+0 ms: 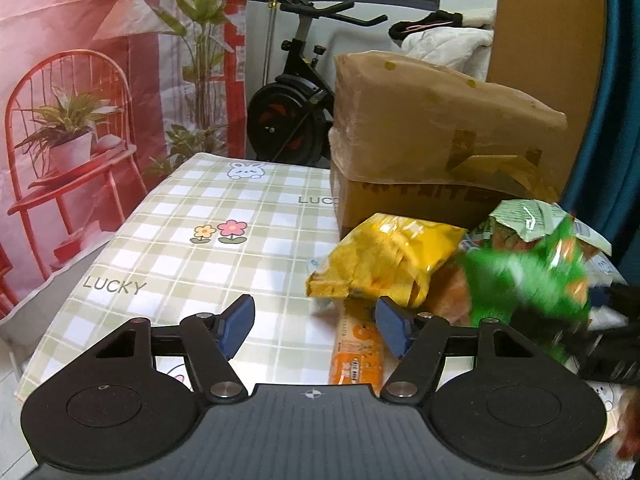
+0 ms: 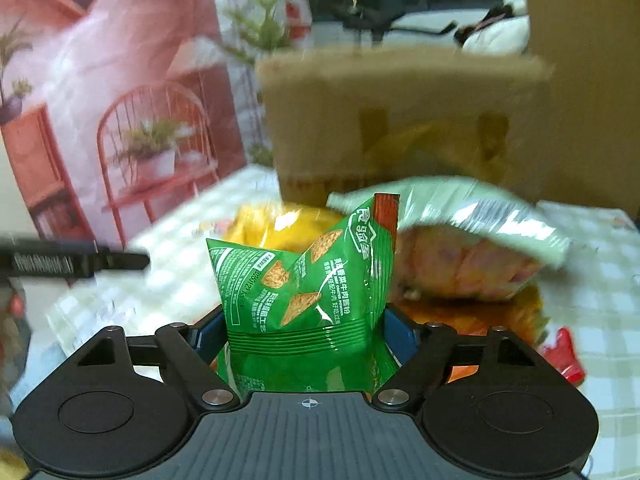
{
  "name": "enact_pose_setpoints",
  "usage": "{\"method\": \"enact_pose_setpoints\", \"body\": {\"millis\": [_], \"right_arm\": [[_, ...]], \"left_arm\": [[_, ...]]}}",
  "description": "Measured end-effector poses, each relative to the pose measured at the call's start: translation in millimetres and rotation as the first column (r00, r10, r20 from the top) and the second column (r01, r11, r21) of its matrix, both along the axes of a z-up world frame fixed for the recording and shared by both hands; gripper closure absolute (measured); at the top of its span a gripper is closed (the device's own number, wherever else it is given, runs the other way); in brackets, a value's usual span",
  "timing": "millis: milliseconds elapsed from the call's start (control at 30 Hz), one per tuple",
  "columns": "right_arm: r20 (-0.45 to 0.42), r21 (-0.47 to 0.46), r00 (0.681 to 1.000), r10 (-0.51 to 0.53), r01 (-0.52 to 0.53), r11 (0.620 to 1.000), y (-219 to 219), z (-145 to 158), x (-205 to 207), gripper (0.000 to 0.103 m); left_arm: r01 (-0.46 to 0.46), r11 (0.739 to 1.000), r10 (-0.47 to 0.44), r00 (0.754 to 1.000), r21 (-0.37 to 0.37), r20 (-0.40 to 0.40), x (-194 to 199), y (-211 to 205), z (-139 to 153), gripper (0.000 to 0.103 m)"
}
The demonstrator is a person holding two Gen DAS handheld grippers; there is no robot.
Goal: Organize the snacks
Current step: 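Grasp the green chip bag with the right gripper and lift it, then grasp the orange-and-white snack bar with the left gripper while the right holds the green bag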
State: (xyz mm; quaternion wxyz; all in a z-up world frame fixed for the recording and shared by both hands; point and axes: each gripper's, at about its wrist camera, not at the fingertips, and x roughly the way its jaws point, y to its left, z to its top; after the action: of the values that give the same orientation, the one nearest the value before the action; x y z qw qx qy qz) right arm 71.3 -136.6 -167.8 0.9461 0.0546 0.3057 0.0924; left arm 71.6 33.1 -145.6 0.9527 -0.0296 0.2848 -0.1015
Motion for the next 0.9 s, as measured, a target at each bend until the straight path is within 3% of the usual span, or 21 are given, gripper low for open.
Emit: {"method": "enact_pose_setpoints", "body": {"millis": [233,367,533,833,900], "right_arm": [[0.135,0.028,0.990,-0.051,0.047,0.998,-20.7,42.1,-12.8,0.026],[0.181,0.024,0.980,-0.078,0.075,0.997,-31.0,60.4,-13.1,0.026],[0.184,0.031,0.977,-0.111,0.107,0.994,-42.6,65.9,-5.3,0.026],[0.165,0.026,0.978,-0.127,0.125,0.992,-46.6,54.4,1.4,0.026],[0.164,0.025,0.978,-0.128,0.126,0.992,-47.5,53.4,1.6,0.026]], "left_arm": [[0.053,0.998,-0.053,0.999,-0.022,-0.006,-2.4,-6.6,-5.8,0.038],[0.076,0.997,-0.077,0.994,-0.014,-0.075,10.7,-13.8,-24.3,0.039],[0.117,0.992,-0.109,0.986,0.056,-0.127,34.5,-28.3,-50.5,0.039],[0.130,0.986,-0.106,0.970,0.103,-0.218,74.2,-46.6,-87.9,0.039],[0.137,0.984,-0.110,0.971,0.117,-0.213,73.3,-49.8,-95.2,0.046]]}}
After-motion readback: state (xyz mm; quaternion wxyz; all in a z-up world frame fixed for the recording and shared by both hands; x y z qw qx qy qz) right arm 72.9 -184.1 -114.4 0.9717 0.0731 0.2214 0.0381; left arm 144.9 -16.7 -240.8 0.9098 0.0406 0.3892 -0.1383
